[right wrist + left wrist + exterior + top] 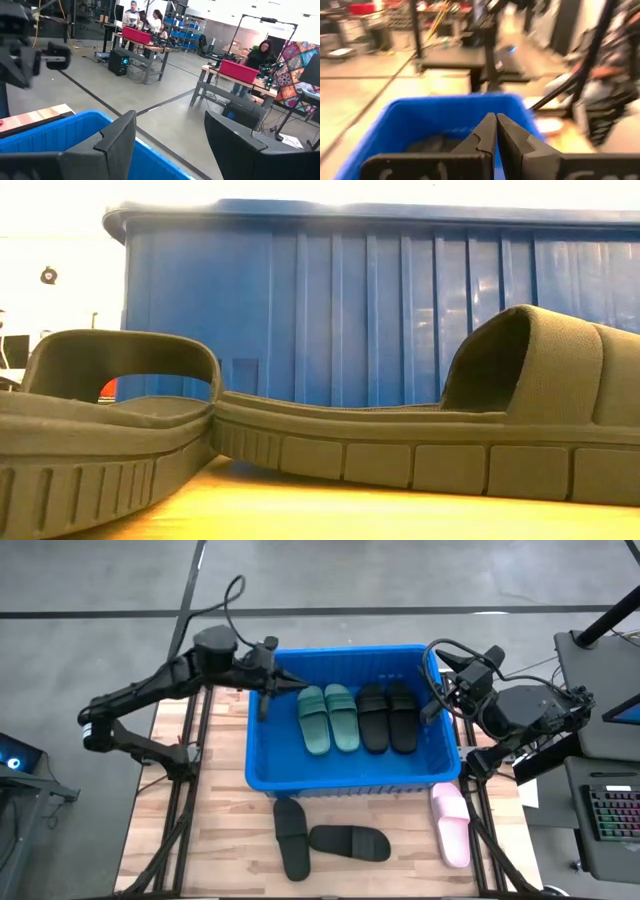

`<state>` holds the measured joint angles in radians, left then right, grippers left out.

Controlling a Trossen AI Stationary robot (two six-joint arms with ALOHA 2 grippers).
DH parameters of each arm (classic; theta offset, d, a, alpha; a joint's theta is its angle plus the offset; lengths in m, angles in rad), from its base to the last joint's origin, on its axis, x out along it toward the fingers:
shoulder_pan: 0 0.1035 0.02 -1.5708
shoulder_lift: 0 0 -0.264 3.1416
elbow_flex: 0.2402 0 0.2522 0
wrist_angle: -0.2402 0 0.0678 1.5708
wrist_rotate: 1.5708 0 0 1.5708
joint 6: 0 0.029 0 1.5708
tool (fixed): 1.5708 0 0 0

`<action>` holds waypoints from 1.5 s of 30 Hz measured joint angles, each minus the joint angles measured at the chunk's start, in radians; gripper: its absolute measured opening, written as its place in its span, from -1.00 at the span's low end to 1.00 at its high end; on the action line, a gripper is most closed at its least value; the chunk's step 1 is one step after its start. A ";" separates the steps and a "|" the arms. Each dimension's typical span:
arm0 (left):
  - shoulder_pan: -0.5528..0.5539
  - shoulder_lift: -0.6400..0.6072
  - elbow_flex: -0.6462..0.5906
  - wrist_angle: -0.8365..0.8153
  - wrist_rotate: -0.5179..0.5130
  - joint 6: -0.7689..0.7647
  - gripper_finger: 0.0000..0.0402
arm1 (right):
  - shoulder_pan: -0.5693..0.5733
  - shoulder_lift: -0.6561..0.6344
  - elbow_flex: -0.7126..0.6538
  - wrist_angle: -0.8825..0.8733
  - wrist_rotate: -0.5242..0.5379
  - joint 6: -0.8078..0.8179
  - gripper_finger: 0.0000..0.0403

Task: Pick and place slides into bin
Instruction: Put the bottom pink slide into the blue container

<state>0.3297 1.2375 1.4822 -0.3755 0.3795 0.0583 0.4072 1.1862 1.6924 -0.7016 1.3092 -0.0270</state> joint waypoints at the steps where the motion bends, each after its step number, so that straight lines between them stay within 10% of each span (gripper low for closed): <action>1: -0.003 -0.006 0.000 0.014 0.040 -0.027 -1.00 | 0.000 0.000 0.000 0.000 0.000 0.000 0.12; 7: -0.032 -0.007 -0.001 0.174 0.278 -0.131 -1.00 | 0.000 0.000 0.000 -0.001 -0.027 -0.001 0.12; 25: -0.095 0.001 0.015 0.447 0.165 -0.322 -0.08 | 0.001 0.001 0.001 0.000 -0.626 0.146 0.12; 34: -0.103 -0.091 0.015 0.434 0.157 -0.267 -0.33 | 0.030 -0.001 0.002 -0.001 -0.946 0.236 0.12; 45: -0.103 -0.278 -0.014 0.101 -0.106 -0.073 -0.95 | 0.268 -0.004 0.002 -0.006 -0.660 0.202 0.12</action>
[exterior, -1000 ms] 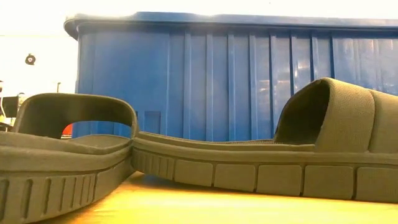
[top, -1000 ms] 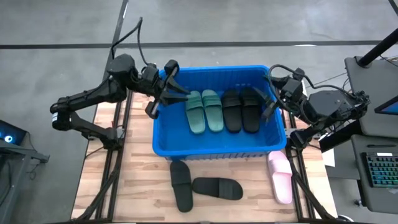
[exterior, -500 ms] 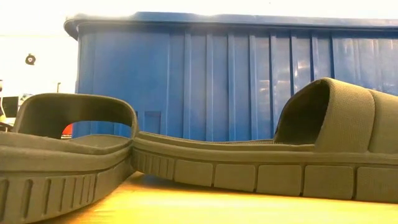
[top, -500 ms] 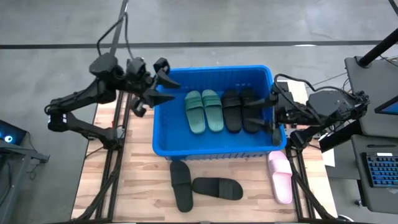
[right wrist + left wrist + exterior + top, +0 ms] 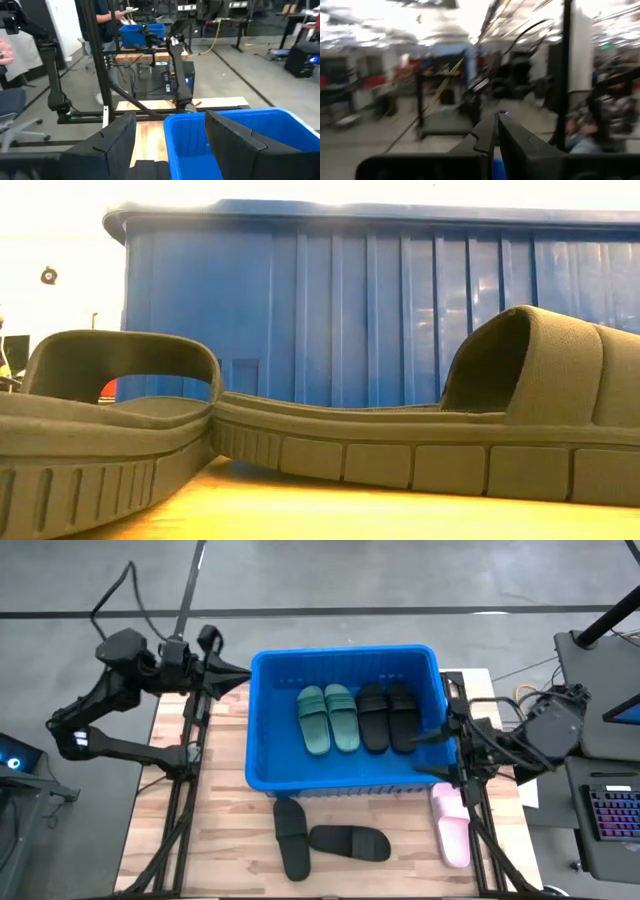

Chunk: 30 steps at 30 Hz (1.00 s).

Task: Pick and place slides into bin
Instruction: Put the bottom pink slide into the blue container

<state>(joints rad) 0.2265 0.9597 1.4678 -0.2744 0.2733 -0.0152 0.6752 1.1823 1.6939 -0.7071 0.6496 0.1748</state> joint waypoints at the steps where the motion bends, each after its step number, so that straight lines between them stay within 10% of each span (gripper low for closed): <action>1: 0.000 -0.013 -0.008 -0.031 -0.016 0.002 -0.94 | 0.017 -0.001 0.000 -0.003 0.024 0.000 0.12; 12: 0.000 -0.089 -0.113 -0.102 -0.021 -0.005 -0.93 | 0.148 -0.001 0.001 -0.256 0.053 0.273 0.12; 19: 0.000 -0.132 -0.169 -0.105 -0.050 -0.008 -0.93 | 0.197 0.000 0.001 -0.393 -0.156 0.514 0.12; 30: 0.000 -0.140 -0.186 -0.103 -0.100 -0.008 -0.93 | 0.296 0.048 0.001 -0.602 -0.190 0.829 0.12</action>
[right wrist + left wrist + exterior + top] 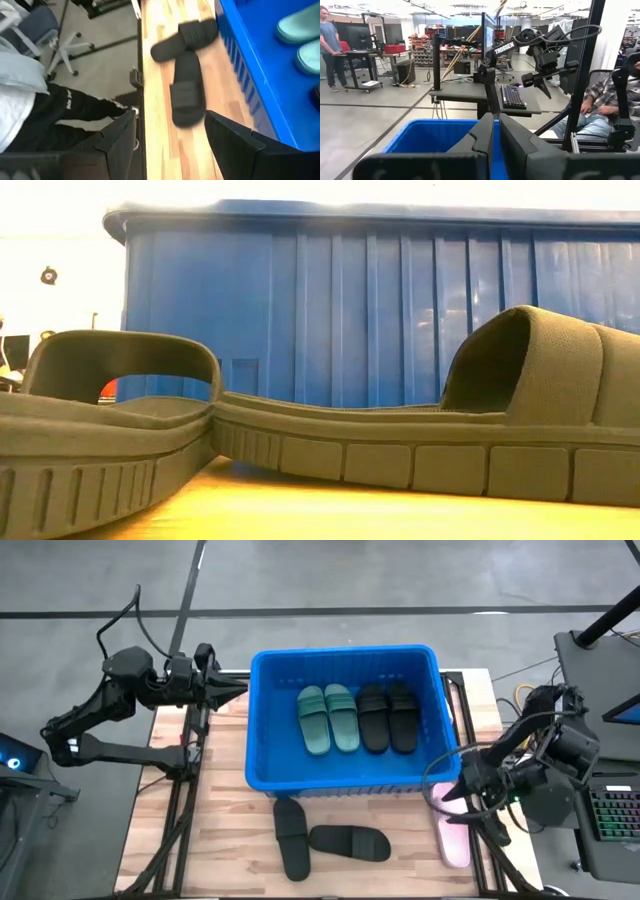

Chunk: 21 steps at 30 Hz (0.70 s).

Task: Pick and place slides into bin
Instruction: Put the bottom pink slide into the blue container

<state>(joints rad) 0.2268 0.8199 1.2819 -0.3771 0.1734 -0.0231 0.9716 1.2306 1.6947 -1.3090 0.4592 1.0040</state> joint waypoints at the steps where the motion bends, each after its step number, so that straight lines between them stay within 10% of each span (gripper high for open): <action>1: 0.000 0.002 0.000 0.000 0.000 0.000 -0.93 | 0.006 0.007 0.000 -0.013 0.000 0.017 0.12; 21: 0.000 0.016 -0.046 0.001 0.000 -0.049 -0.93 | 0.059 0.201 -0.112 -0.262 -0.285 0.074 0.12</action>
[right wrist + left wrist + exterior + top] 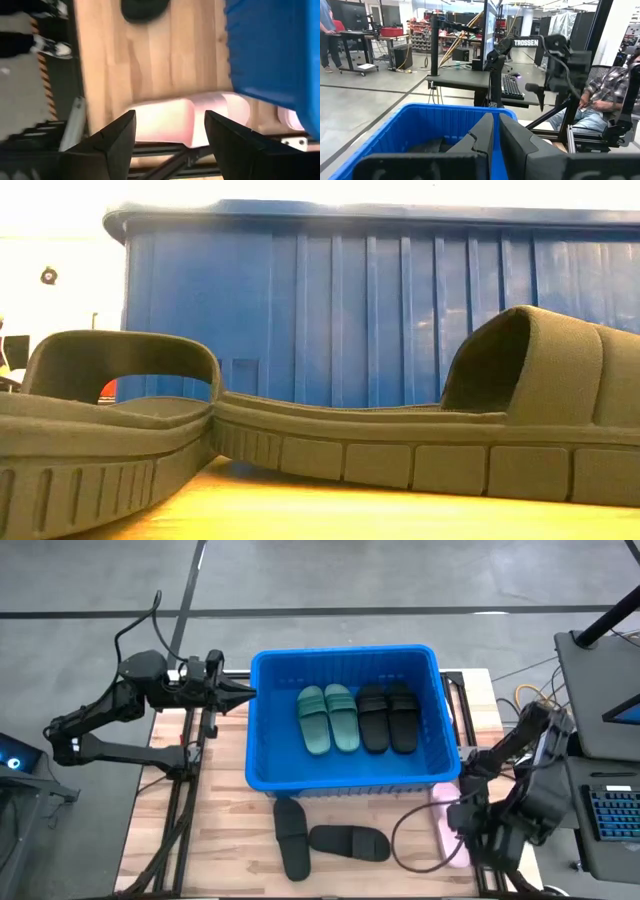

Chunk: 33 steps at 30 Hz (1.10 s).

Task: Pick and place slides into bin
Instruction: Put the bottom pink slide into the blue container

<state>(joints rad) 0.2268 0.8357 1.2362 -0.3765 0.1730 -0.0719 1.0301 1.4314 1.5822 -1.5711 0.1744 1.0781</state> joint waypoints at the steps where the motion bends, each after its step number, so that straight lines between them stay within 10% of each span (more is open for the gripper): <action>1: 0.000 0.001 0.000 0.001 0.000 0.000 -0.93 | 0.005 0.011 -0.012 -0.001 0.000 0.005 0.12; 33: 0.000 0.001 0.000 0.000 -0.003 0.001 -0.93 | 0.224 0.237 -0.376 0.154 0.052 0.414 0.12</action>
<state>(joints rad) 0.2268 0.8371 1.2360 -0.3765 0.1703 -0.0711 1.2537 1.6684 1.2065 -1.4174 0.2266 1.4921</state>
